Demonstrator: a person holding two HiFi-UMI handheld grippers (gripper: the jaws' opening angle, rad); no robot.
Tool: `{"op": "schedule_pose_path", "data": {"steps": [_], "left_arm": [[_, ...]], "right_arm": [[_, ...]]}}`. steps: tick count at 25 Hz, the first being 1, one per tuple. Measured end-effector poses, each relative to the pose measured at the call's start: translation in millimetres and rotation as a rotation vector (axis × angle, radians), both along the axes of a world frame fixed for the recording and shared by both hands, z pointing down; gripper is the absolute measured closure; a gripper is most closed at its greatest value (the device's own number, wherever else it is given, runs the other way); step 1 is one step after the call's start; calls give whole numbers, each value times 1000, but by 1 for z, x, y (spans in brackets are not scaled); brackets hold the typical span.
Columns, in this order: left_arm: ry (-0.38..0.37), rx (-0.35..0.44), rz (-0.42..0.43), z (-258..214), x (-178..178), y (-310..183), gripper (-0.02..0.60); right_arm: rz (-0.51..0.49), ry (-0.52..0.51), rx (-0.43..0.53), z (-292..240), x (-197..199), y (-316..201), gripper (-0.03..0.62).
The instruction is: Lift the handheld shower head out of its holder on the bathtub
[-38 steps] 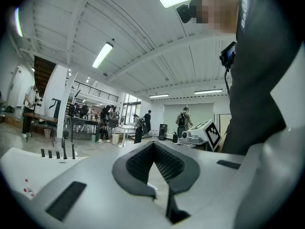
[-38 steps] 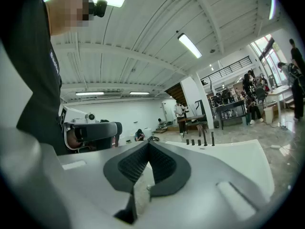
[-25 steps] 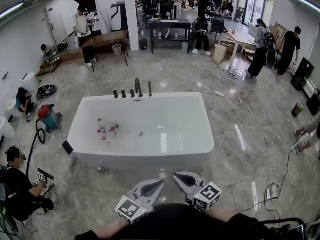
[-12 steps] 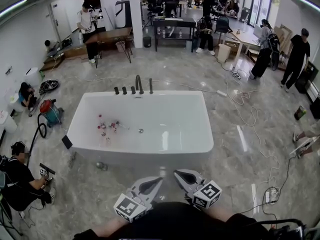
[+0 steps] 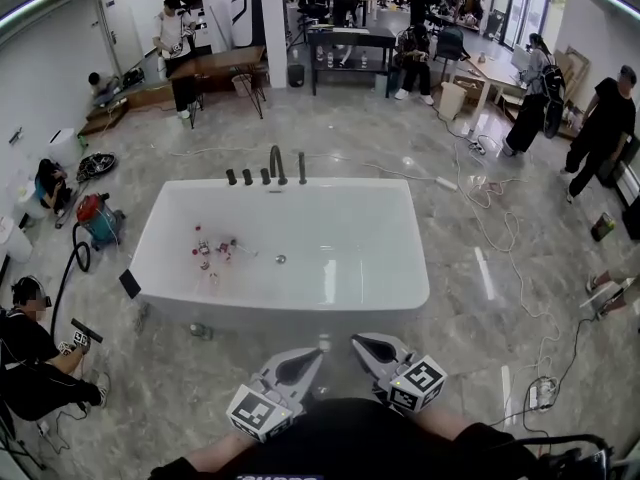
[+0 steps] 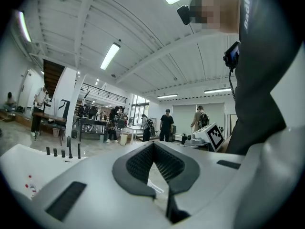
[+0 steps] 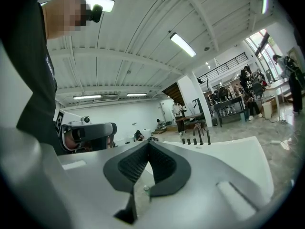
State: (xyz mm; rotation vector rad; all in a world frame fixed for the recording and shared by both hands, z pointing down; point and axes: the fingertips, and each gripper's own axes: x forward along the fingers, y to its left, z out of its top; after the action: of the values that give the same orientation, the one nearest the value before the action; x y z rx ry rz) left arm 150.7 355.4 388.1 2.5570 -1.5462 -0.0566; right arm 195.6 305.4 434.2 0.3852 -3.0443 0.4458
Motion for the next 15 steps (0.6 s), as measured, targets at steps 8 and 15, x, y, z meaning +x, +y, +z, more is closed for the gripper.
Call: {"op": "schedule_pose_path", "data": {"steps": [8, 15], "left_arm": [[-1, 7, 62, 0, -69, -88, 577], [3, 24, 104, 9, -145, -160, 577]], "right_arm": [[49, 30, -2, 4, -67, -81, 592], [88, 59, -23, 15, -138, -150, 592]]}}
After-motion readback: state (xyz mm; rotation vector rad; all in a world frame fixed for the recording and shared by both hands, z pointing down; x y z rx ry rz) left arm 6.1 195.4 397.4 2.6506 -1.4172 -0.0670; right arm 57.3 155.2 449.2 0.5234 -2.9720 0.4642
